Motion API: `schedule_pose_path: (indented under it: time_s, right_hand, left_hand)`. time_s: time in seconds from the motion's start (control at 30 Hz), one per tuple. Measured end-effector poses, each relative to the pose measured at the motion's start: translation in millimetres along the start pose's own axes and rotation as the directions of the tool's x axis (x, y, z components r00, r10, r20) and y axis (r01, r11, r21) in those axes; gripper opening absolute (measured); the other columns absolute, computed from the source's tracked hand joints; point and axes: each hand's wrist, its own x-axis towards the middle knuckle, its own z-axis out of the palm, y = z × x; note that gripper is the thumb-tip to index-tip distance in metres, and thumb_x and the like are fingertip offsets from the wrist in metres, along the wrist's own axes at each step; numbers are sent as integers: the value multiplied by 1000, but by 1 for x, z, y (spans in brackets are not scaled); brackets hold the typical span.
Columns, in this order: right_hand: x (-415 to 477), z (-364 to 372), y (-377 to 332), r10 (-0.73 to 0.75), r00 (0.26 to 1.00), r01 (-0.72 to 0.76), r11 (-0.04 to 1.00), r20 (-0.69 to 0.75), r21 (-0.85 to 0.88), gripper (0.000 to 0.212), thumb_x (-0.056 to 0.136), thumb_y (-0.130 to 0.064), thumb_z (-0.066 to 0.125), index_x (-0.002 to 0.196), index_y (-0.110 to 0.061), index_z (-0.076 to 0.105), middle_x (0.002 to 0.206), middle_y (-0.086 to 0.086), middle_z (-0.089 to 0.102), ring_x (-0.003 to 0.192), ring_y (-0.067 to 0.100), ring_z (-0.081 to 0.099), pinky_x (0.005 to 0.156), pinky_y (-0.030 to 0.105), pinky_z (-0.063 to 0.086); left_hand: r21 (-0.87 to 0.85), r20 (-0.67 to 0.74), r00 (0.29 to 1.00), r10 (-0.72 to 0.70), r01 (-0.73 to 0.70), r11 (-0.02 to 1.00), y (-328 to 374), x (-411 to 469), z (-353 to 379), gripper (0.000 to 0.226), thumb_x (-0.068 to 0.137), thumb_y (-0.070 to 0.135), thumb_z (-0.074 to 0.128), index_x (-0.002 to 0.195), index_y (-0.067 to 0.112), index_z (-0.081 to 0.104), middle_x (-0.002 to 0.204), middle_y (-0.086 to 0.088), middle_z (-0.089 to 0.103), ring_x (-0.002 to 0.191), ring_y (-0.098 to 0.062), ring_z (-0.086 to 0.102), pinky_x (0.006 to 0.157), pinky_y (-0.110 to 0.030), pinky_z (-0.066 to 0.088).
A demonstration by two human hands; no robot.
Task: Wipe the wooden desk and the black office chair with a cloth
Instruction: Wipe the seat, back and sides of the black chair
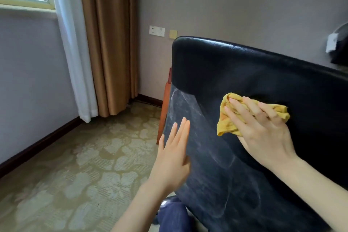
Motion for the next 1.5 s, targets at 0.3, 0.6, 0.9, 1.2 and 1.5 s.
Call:
schedule_pose_path:
  time_s: [0.3,0.6,0.9,1.2,1.5]
  right_hand:
    - [109,33,-58,3,973,4,1000,233,-30,51,91,-27,56,140,-17,46,149,7,39,134,25,40,106,38,36]
    - [104,78,-104,-71,924,46,996,376,76,52,96,-27,50,145,-15,36,152,3,34,141,23,29,114,39,24]
    - [5,58,-77,-338,900,297,938,277,179,54,70,-30,75,121,-14,66,122,0,65,115,18,59,98,31,45]
    - [-55,14,-2,-287,948,263,950,140,167,47,90,5,35,123,-12,64,130,4,60,114,21,61,95,36,38]
    - [10,13,1,11,996,-9,1000,-91,29,34,95,-2,48,122,-14,64,130,1,60,114,22,46,83,35,34]
  left_hand:
    - [-31,-30,999,-16,15,999,-41,20,9,92,86,3,40,140,39,-27,145,30,-31,134,3,-32,116,-33,-12]
    - [-185,-82,996,-18,2,983,-65,24,2,87,89,-1,39,138,47,-14,148,33,-15,134,14,-22,114,-22,-10]
    - [-271,-20,999,46,-50,961,-12,56,14,87,87,-7,39,146,35,-11,150,26,-17,138,8,-18,119,-36,-3]
    - [-241,114,992,56,-27,970,6,82,20,97,79,-9,42,148,25,-18,157,10,-18,146,-13,-2,118,-46,15]
    - [-305,95,987,127,-93,948,7,85,45,104,79,-6,46,140,32,-29,154,11,-25,145,-10,-10,119,-43,9]
